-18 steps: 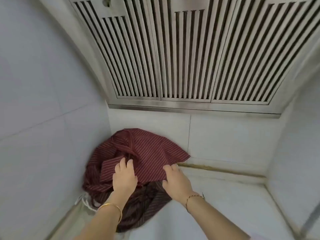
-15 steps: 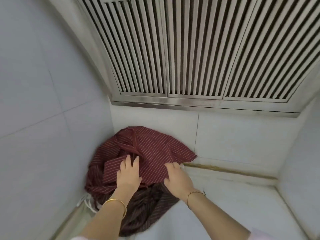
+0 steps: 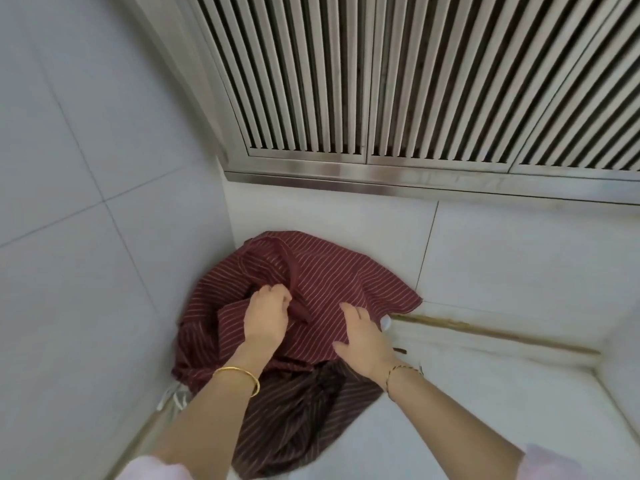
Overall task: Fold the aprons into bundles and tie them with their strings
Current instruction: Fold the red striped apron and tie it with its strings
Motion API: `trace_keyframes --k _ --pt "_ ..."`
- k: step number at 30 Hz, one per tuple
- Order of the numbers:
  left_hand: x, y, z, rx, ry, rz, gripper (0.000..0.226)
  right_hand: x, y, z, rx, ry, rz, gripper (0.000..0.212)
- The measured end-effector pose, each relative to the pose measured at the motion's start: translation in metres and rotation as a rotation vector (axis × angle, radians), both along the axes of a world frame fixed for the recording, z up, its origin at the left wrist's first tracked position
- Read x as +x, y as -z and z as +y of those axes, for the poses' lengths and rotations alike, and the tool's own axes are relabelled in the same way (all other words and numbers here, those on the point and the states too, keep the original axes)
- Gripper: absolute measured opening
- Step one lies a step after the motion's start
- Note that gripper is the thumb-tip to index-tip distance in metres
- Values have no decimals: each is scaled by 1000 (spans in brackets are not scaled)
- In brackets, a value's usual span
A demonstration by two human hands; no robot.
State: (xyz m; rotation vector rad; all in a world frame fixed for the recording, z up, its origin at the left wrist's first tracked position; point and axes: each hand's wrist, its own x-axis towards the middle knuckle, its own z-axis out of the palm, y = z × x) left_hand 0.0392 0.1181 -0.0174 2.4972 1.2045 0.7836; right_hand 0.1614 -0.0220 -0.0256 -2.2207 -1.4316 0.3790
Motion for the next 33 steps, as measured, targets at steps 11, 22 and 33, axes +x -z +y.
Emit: trace_keyframes --k 11,22,33 --pt "-6 -119 -70 -1191 663 -844 17 -27 -32 -15 532 31 761 32" --pt "14 -121 -140 -534 777 -163 97 -9 -98 -92 1084 335 1532 25" --pt "32 -130 -257 -30 975 -102 115 -20 -156 -251 1054 230 1278 26"
